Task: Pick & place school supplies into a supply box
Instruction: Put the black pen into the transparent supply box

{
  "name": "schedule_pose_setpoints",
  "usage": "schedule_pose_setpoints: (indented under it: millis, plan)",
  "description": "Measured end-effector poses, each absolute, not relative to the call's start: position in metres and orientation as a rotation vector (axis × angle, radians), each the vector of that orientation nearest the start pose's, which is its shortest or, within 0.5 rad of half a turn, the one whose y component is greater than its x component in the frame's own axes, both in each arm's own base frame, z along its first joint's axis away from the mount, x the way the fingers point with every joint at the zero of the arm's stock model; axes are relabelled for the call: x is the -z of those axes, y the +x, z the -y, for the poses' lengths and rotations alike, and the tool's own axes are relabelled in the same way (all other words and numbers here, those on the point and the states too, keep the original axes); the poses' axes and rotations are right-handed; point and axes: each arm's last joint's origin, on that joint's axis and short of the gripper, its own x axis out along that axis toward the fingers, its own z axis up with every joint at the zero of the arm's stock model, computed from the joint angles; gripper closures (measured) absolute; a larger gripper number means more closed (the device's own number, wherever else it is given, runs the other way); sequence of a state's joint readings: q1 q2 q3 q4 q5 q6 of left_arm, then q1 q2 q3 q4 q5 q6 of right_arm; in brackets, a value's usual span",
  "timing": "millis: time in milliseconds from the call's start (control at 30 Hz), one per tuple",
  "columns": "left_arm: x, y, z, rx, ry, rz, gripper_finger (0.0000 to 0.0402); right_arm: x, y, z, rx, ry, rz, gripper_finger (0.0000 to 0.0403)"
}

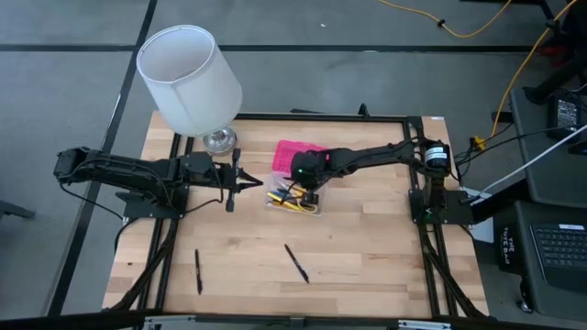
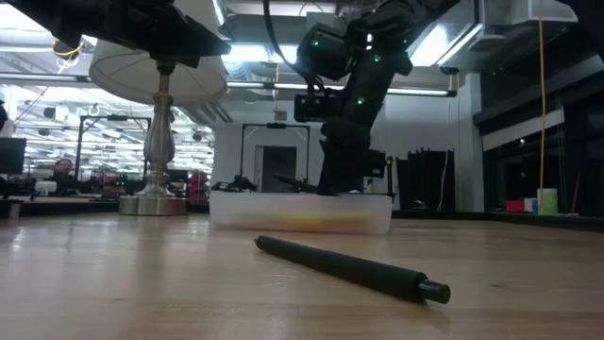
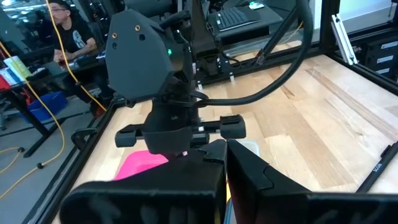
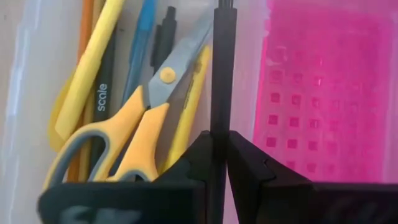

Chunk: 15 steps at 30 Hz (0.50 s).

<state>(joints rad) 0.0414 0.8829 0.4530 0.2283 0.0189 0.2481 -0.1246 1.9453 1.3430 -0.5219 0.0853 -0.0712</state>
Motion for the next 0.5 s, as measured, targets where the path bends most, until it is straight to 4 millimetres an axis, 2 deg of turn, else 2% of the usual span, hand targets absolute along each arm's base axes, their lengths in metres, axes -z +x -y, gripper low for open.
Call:
schedule_pose_setpoints:
  millis: [233, 367, 500]
  plan:
    - [-0.2406, 0.1947, -0.0075, 0.003, 0.24, -0.203, 0.0396, -0.1727, 0.3911, 0.0515, 0.174, 0.0, -1.126, 0.036]
    - [-0.2406, 0.1947, -0.0074, 0.003, 0.24, -0.202, 0.0396, -0.1739, 0.3936, 0.0539, 0.231, 0.085, -1.084, 0.0358]
    - [-0.2406, 0.1947, -0.0074, 0.003, 0.239, -0.203, 0.0396, -0.1737, 0.3931, 0.0557, 0.23, 0.078, -1.089, 0.0339]
